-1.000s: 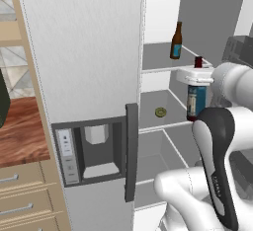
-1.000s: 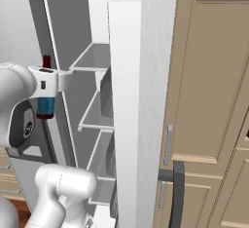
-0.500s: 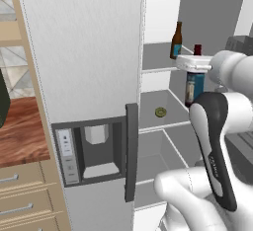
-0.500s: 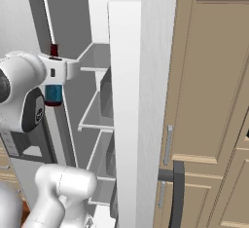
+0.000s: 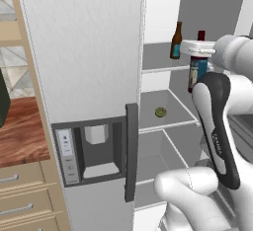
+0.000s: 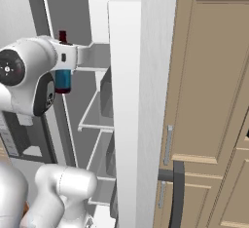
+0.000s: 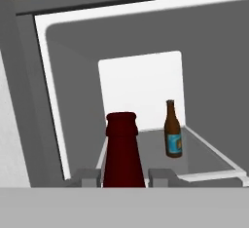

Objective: Place the beers on the top shelf of the fridge to keep them out of children's reach, and place the kiwi on lower shelves for easy access.

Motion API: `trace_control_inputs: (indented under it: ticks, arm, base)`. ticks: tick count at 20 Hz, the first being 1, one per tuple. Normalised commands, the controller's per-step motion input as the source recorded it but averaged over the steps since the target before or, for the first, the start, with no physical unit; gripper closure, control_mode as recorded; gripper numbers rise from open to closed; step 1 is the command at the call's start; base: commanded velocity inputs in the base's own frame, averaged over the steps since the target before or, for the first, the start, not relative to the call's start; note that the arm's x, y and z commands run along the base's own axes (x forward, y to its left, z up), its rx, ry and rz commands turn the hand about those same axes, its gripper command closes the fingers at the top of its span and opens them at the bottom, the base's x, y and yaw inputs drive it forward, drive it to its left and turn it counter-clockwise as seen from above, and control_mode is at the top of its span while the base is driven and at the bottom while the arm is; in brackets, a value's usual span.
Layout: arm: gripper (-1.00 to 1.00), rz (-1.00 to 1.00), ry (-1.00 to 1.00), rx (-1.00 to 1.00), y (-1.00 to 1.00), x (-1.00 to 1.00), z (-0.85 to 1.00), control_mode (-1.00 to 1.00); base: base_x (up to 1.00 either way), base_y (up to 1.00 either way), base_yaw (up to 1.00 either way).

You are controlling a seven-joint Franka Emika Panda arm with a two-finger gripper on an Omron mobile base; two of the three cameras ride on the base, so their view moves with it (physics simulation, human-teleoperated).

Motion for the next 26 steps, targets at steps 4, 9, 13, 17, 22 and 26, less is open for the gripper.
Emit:
trace_control_inputs:
  ticks: [4, 9, 13, 17, 22, 26]
  arm:
    - [1.0, 0.0, -0.13, 0.0, -0.12, 0.24, 0.06, -1.0]
    - [1.0, 0.0, -0.17, 0.0, -0.01, 0.29, 0.01, -1.0]
    - [1.0, 0.0, -0.05, 0.0, 0.0, 0.37, 0.15, -1.0]
    - [1.0, 0.0, 0.0, 0.0, -0.05, 0.41, 0.13, -1.0]
    - [1.0, 0.0, 0.0, 0.0, -0.08, 0.42, 0.11, -1.0]
    - [1.0, 0.0, 0.0, 0.0, -0.04, 0.34, 0.0, -1.0]
  base:
    - [0.0, 0.0, 0.0]
    - [0.0, 0.0, 0.0]
    - [0.0, 0.0, 0.0]
    - [0.0, 0.0, 0.0]
    - [0.0, 0.0, 0.0]
    - [0.0, 0.0, 0.0]
